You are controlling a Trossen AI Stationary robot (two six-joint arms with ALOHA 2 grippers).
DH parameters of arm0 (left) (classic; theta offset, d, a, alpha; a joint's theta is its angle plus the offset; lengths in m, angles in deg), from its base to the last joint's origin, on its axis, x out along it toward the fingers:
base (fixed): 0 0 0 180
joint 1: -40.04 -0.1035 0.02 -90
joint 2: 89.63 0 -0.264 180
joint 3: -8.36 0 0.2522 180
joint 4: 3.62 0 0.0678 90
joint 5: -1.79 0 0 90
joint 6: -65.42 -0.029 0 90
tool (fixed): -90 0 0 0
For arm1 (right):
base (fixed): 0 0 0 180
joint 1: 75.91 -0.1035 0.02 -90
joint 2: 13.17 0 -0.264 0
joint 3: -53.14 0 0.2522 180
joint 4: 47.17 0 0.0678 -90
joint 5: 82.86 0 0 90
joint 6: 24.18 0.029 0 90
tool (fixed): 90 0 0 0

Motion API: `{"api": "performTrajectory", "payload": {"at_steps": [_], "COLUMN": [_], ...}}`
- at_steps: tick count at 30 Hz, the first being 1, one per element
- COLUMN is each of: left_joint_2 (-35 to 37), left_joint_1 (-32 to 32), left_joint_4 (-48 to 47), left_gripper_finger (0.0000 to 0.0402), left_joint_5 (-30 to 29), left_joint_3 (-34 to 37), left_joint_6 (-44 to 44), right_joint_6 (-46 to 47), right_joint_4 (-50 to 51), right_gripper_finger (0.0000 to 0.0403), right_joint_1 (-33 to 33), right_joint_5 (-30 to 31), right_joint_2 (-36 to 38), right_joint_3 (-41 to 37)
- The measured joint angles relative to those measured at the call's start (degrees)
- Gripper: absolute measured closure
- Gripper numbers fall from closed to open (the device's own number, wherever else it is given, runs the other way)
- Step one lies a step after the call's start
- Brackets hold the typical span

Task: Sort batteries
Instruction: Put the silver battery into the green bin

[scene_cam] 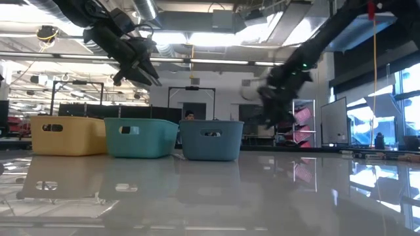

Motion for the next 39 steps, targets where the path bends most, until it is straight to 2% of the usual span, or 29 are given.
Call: {"api": "performTrajectory", "payload": {"at_steps": [6, 9, 14, 21, 27, 32, 39], "left_joint_2": [0.0, 0.0, 0.0, 0.0, 0.0, 0.0, 0.0], "left_joint_1": [0.0, 0.0, 0.0, 0.0, 0.07, 0.07, 0.07], "left_joint_4": [-0.01, -0.04, -0.07, -0.17, -0.63, -0.78, -0.65], "left_gripper_finger": [0.0231, 0.0231, 0.0231, 0.0231, 0.0231, 0.0231, 0.0231], "left_joint_5": [0.0, 0.01, 0.34, 1.96, 2.66, 3.23, 3.23], "left_joint_3": [0.0, 0.0, 0.0, 0.01, 0.02, 0.02, 0.02], "left_joint_6": [-0.24, -1.05, -2.64, -3.64, -4.45, -5.04, -6.16], "right_joint_6": [-7.4, -9.51, -9.53, -17.1, -20.25, -20.52, -20.53], "right_joint_4": [-10.67, -14.6, -15.78, -4.43, 0.41, 3.15, 13.42], "right_gripper_finger": [0.0267, 0.0267, 0.0267, 0.0267, 0.0267, 0.0267, 0.0267], "right_joint_1": [-14.57, -18.89, -19.32, -20.3, -22.2, -22.84, -23.04], "right_joint_5": [7.73, 11.61, 12.36, 14.75, 15.08, 17.37, 15.45], "right_joint_2": [-0.31, -0.4, -4.92, -14.43, -19.39, -22.94, -28.28], "right_joint_3": [0.0, 0.0, 2.35, 14.53, 20.96, 24.55, 33.26]}}
